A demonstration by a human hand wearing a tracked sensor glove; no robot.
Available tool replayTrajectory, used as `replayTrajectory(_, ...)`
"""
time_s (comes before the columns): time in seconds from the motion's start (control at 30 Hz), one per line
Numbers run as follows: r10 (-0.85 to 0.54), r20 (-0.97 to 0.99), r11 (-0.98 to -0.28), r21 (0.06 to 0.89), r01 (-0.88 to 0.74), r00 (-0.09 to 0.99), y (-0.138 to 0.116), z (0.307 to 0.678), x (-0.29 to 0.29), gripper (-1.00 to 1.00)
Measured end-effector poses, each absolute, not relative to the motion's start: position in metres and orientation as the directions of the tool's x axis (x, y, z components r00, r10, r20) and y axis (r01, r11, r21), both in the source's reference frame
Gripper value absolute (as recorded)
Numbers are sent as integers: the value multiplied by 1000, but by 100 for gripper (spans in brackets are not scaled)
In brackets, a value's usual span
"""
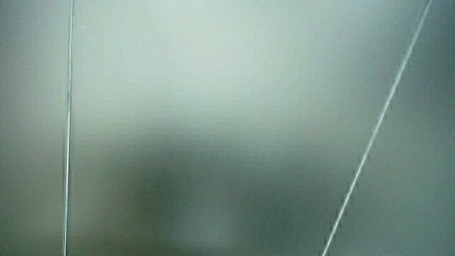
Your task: Pick coca cola
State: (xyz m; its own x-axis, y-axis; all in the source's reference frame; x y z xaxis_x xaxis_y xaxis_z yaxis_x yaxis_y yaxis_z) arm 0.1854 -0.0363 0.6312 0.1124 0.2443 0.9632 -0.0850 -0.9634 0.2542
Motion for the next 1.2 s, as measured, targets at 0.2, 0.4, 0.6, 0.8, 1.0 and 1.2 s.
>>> replayTrajectory(0.2,233,971,-964,237,-116,52,-40,631,182,0)
replayTrajectory(0.4,217,976,-972,216,-96,-9,-39,634,181,0)
replayTrajectory(0.6,172,985,-984,170,-58,-22,-42,631,181,33)
replayTrajectory(0.8,161,987,-986,160,40,18,-39,627,187,67)
replayTrajectory(1.0,153,988,-983,150,104,15,-37,623,191,100)
replayTrajectory(1.2,140,990,-983,137,122,10,-35,621,193,100)
